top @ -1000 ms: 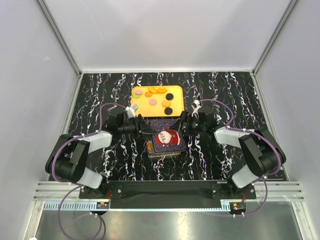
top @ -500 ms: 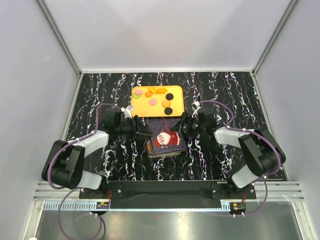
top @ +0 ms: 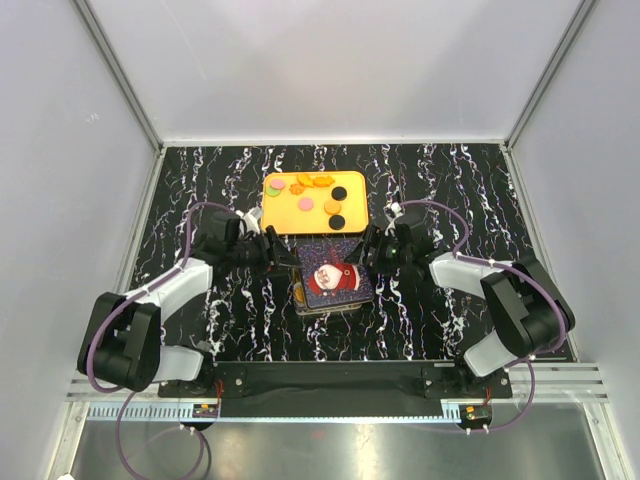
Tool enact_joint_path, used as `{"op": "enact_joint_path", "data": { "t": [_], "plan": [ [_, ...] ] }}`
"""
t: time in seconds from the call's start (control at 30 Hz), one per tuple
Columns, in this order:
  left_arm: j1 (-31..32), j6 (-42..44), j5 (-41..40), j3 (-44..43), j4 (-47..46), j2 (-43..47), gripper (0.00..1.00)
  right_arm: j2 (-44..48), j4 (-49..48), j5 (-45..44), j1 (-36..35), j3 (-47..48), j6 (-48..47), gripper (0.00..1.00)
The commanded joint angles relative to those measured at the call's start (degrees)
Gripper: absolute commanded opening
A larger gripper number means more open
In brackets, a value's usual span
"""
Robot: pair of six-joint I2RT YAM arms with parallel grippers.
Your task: Pack the cookies
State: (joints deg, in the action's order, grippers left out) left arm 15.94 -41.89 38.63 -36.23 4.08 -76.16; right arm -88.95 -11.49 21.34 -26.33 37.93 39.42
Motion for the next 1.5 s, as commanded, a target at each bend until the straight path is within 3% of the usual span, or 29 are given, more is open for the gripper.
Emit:
{"op": "enact_joint_path", "data": {
  "t": [0.0,0.13,0.37,0.9,1.47],
  "plan": [
    [-0.3,3.4,-5.8,-2.9,5.4,2.2,0.71,2.7,3.7,-4.0,-1.1,3.0,-1.9,0.86],
    [0.2,2.8,-7.7,-0.9,4.2,3.4,0.82,3.0,6.9,-5.6,-2.5,5.0,-2.8,0.85],
    [4.2,0.6,-8.2,1.7,-2.6,3.0,0.88,1.9,9.6,-8.3,-4.4,7.5,-2.9,0.85],
    [11.5,-2.2,-11.1,1.7,-6.9,-0.9,0.89,0.5,17.8,-13.1,-7.2,12.6,-3.5,0.84],
    [14.6,-5.4,-12.0,2.1,-9.7,-2.1,0.86,-2.6,18.1,-14.0,-10.1,14.4,-4.3,0.83]
  ]
}}
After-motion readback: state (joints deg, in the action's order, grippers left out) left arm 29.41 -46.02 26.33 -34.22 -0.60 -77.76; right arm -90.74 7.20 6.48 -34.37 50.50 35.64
